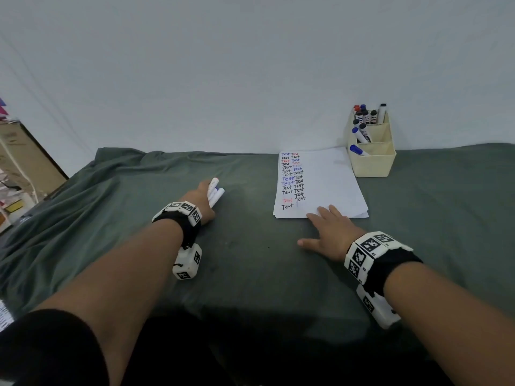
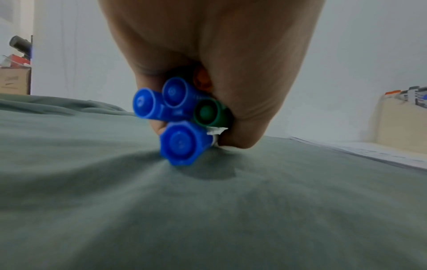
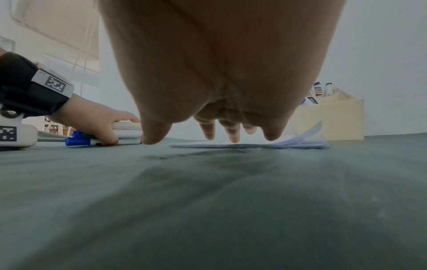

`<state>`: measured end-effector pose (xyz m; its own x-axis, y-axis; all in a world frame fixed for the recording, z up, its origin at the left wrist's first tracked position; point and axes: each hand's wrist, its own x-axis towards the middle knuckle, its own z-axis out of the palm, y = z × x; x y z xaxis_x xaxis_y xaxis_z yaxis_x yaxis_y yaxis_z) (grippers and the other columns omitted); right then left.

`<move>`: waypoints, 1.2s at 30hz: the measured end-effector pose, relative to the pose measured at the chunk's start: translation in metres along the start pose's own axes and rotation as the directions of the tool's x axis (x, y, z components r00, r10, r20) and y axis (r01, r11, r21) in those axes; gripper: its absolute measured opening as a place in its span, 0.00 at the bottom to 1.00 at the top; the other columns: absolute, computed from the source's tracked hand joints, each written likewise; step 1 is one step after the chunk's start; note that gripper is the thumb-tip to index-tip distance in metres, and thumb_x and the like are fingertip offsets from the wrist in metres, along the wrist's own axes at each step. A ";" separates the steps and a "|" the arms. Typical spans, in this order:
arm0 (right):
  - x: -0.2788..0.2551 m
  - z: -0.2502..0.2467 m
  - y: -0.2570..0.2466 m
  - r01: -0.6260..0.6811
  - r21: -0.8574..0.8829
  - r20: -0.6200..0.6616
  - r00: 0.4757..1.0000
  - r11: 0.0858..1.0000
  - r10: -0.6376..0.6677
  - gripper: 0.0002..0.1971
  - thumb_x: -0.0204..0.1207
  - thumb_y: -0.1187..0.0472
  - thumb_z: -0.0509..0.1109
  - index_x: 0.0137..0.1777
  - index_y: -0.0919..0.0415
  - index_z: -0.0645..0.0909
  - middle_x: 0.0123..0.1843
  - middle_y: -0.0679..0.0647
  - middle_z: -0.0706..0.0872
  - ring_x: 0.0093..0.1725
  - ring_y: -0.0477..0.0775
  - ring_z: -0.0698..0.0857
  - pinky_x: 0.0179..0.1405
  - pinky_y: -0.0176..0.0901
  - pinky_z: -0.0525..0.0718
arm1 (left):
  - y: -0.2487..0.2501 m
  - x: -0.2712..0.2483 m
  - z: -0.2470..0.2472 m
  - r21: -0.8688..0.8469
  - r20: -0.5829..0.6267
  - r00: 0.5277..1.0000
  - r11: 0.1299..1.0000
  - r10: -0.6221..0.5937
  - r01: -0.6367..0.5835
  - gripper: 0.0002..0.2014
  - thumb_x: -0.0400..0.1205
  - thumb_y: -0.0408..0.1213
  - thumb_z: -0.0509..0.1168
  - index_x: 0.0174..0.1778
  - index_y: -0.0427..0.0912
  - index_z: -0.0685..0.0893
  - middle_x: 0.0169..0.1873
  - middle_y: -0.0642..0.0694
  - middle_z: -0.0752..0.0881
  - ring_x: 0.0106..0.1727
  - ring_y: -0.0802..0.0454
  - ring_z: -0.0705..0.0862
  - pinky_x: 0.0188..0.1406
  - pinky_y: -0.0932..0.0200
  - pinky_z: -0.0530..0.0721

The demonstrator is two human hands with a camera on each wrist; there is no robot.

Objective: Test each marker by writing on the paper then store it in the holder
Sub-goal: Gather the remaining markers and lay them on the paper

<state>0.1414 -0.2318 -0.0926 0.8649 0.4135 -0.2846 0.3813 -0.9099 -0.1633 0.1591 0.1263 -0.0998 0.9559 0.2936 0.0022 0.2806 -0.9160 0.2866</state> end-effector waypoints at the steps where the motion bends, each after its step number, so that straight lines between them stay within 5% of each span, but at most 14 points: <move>1: 0.000 0.001 0.000 0.000 -0.001 0.020 1.000 1.000 0.000 0.45 0.80 0.29 0.60 0.89 0.52 0.51 0.91 0.57 0.47 0.90 0.61 0.44 0.87 0.60 0.53 | 0.001 -0.001 -0.001 -0.009 0.002 1.000 1.000 -0.002 0.002 0.41 0.71 0.33 0.67 0.80 0.56 0.59 0.72 0.50 0.80 0.64 0.46 0.84 0.46 0.62 0.71; 11: -0.010 -0.012 0.020 -0.021 0.066 -0.011 1.000 0.998 0.022 0.46 0.82 0.32 0.62 0.90 0.53 0.45 0.91 0.57 0.43 0.90 0.61 0.42 0.87 0.63 0.53 | 0.060 -0.005 -0.024 0.001 0.036 0.997 0.998 0.068 -0.068 0.41 0.71 0.38 0.70 0.79 0.57 0.61 0.70 0.51 0.81 0.51 0.45 0.82 0.43 0.62 0.72; 16: -0.023 -0.022 0.079 -0.164 0.008 -0.047 0.985 0.986 0.165 0.48 0.80 0.30 0.62 0.90 0.54 0.47 0.91 0.58 0.45 0.90 0.64 0.44 0.85 0.65 0.54 | 0.132 -0.007 -0.013 -0.020 0.099 0.983 0.988 0.156 -0.154 0.41 0.72 0.37 0.71 0.80 0.55 0.62 0.72 0.52 0.78 0.36 0.60 0.74 0.25 0.68 0.67; 26: -0.040 -0.013 0.146 -0.402 0.071 0.014 0.916 0.913 0.402 0.51 0.77 0.24 0.57 0.90 0.53 0.46 0.91 0.58 0.43 0.89 0.65 0.46 0.85 0.67 0.53 | 0.274 -0.014 0.031 -0.109 0.209 0.940 0.962 0.268 -0.250 0.37 0.72 0.38 0.68 0.77 0.52 0.62 0.67 0.50 0.81 0.36 0.61 0.76 0.26 0.61 0.72; 30: -0.036 -0.010 0.141 -0.407 0.080 0.014 0.913 0.910 0.407 0.51 0.76 0.24 0.58 0.90 0.51 0.45 0.91 0.59 0.41 0.90 0.64 0.45 0.86 0.67 0.51 | 0.303 -0.011 0.039 -0.173 0.234 0.933 0.956 0.272 -0.236 0.32 0.75 0.37 0.67 0.75 0.50 0.64 0.75 0.53 0.75 0.37 0.59 0.78 0.26 0.61 0.74; 32: -0.037 -0.010 0.144 -0.398 0.086 0.020 0.917 0.913 0.398 0.51 0.76 0.24 0.59 0.90 0.51 0.45 0.91 0.60 0.40 0.90 0.64 0.44 0.86 0.67 0.50 | 0.310 -0.009 0.042 -0.212 0.236 0.944 0.960 0.232 -0.183 0.31 0.74 0.41 0.69 0.72 0.47 0.65 0.72 0.50 0.77 0.44 0.52 0.83 0.33 0.57 0.82; 34: -0.037 -0.011 0.146 -0.392 0.089 0.034 0.920 0.916 0.390 0.51 0.77 0.24 0.59 0.90 0.51 0.44 0.91 0.60 0.40 0.90 0.64 0.44 0.86 0.67 0.49 | 0.312 -0.007 0.046 -0.187 0.233 0.951 0.969 0.202 -0.160 0.36 0.73 0.52 0.70 0.74 0.46 0.64 0.65 0.46 0.80 0.49 0.47 0.83 0.37 0.55 0.80; 36: -0.036 -0.011 0.147 -0.392 0.086 0.035 0.920 0.916 0.390 0.51 0.77 0.25 0.59 0.90 0.51 0.44 0.91 0.60 0.40 0.90 0.64 0.43 0.86 0.67 0.49 | 0.311 -0.004 0.052 -0.178 0.228 0.954 0.972 0.194 -0.155 0.38 0.72 0.62 0.68 0.74 0.46 0.65 0.57 0.45 0.84 0.44 0.49 0.83 0.35 0.57 0.77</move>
<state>0.1700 -0.3804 -0.0960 0.9332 0.0267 -0.3584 -0.0176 -0.9926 -0.1198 0.2466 -0.1736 -0.0604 0.9862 0.0399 -0.1604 0.1089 -0.8871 0.4485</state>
